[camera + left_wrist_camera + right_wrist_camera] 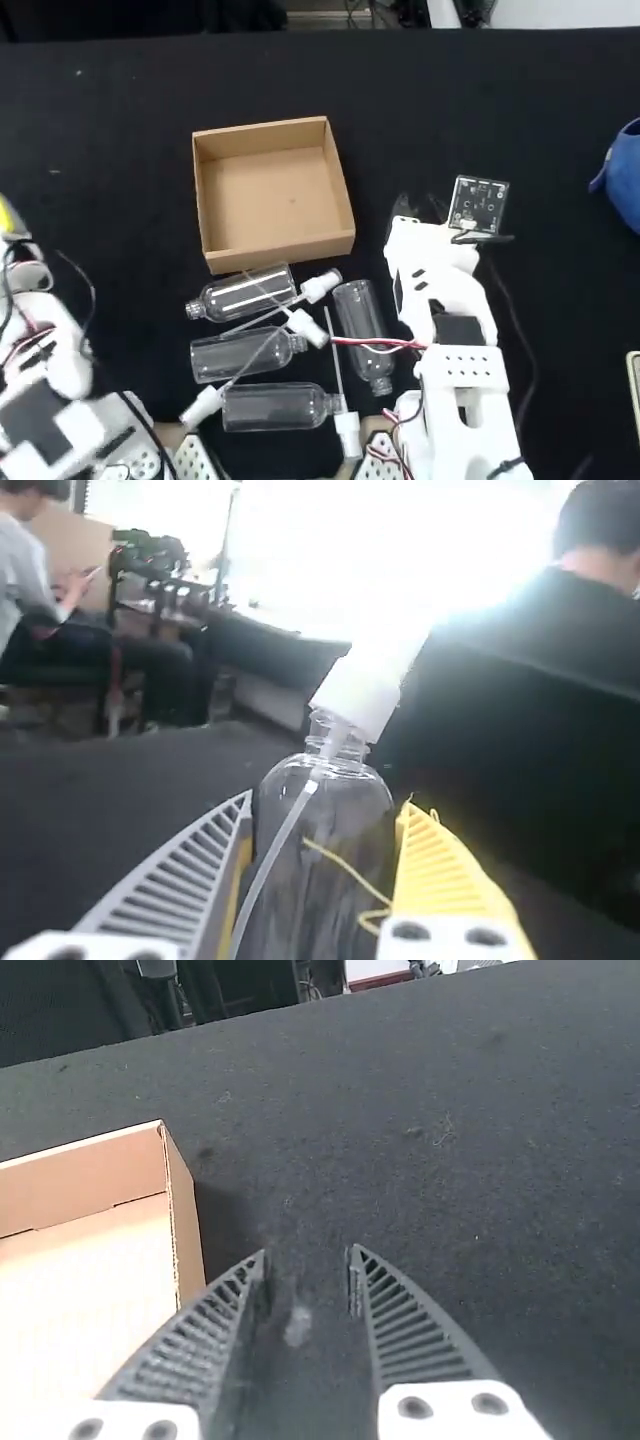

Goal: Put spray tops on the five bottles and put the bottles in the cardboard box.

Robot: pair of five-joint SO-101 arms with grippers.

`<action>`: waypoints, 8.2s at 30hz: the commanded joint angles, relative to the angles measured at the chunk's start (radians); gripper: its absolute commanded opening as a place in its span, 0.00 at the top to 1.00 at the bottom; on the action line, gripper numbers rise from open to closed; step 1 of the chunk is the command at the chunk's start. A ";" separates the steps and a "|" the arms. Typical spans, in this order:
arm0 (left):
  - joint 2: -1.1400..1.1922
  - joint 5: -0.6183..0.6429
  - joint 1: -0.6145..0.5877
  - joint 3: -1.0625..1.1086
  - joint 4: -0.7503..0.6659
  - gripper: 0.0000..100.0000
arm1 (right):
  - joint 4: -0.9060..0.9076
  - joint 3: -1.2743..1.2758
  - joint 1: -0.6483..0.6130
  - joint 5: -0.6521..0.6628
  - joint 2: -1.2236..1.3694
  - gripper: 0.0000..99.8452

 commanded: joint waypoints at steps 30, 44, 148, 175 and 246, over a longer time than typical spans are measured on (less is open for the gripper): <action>0.887 0.002 -0.223 -0.547 -0.555 0.97 | -0.038 -0.013 -0.018 0.005 0.005 0.89; 0.609 -0.115 -0.191 -0.292 -0.497 0.66 | -0.038 -0.013 -0.018 0.005 0.007 0.89; 1.323 -0.353 -0.438 -2.982 2.711 0.97 | -0.032 -0.012 -0.020 0.005 0.004 0.89; 1.088 -0.338 -0.389 -3.017 2.845 0.97 | -0.035 -0.012 -0.018 0.005 0.004 0.89; -0.764 -0.364 0.357 -0.153 1.838 0.93 | -0.032 -0.012 -0.018 0.005 0.007 0.89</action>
